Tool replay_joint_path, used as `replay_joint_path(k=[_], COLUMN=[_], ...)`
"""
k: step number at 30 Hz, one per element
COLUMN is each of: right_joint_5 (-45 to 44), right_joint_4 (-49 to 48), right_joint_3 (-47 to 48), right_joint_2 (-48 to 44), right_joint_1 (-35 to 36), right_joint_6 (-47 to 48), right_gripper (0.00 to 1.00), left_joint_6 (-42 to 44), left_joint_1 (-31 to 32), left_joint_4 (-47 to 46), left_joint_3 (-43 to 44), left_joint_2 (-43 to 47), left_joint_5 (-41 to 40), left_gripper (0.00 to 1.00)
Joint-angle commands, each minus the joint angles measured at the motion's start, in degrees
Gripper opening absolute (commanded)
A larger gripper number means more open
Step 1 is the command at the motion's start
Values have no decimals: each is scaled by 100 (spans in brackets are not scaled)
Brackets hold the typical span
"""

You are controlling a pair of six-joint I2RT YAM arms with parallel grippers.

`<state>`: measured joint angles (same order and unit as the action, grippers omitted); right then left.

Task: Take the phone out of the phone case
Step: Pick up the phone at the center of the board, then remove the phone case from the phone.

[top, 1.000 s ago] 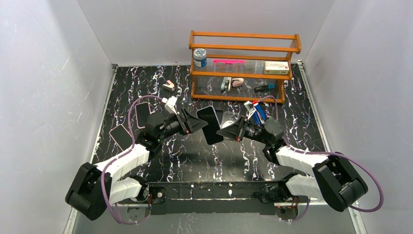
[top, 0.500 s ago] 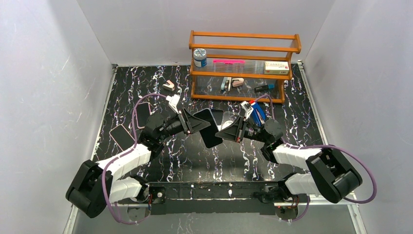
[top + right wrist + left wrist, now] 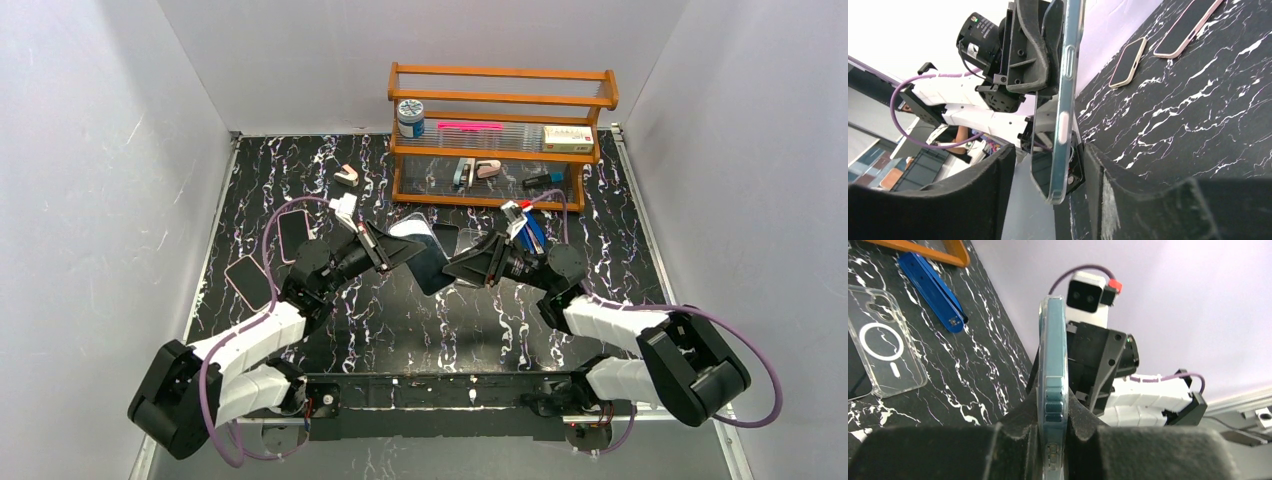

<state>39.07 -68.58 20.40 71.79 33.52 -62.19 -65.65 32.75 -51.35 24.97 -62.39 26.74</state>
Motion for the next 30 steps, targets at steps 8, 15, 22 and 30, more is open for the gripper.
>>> replay_joint_path(k=[8,15,22,30], right_joint_5=[-1246,-1348,-1491,-1327], right_joint_4=[-324,-750,-944,-1009], right_joint_3=[-322,-109,-27,49], right_joint_2=[-224,94,186,221], right_joint_1=[808,1115,1172,1174], right_joint_6=[442,570,595,823], right_gripper=[66,61,57,32], left_joint_6=[-694,-966,-1019,-1265], left_joint_1=[71,258,375,433], left_joint_4=[-495,-808,-861,-872], left_joint_3=[-141,-295,-390,-546], left_joint_2=[489,404,397,463], left_joint_5=[-1594,-1952,-2153,-2397], left_gripper=[0,0,0,0])
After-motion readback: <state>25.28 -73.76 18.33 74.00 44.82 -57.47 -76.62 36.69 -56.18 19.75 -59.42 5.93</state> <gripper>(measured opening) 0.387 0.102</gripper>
